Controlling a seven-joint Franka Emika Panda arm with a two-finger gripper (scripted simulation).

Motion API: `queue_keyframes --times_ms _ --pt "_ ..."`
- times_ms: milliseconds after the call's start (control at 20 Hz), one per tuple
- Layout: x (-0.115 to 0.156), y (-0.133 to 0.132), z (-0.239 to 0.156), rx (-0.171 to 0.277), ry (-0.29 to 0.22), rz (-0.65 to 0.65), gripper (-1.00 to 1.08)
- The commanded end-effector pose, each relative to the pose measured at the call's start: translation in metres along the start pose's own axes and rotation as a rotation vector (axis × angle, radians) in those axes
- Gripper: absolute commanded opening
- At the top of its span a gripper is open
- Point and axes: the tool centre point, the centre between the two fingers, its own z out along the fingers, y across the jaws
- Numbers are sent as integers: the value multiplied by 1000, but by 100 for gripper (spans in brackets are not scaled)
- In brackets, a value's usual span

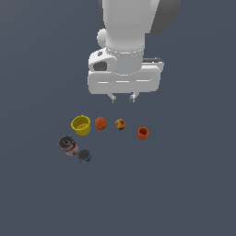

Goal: Pick up a designated object from a clutter of objects.

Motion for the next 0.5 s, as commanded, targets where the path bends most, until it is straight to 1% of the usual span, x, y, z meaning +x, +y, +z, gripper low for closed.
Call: queue_keyframes --times_ms 0,200,450 --pt "0 1 2 9 1 -3 28" --pt "0 5 9 34 4 -11 28" --pt "1 12 21 82 14 -25 28"
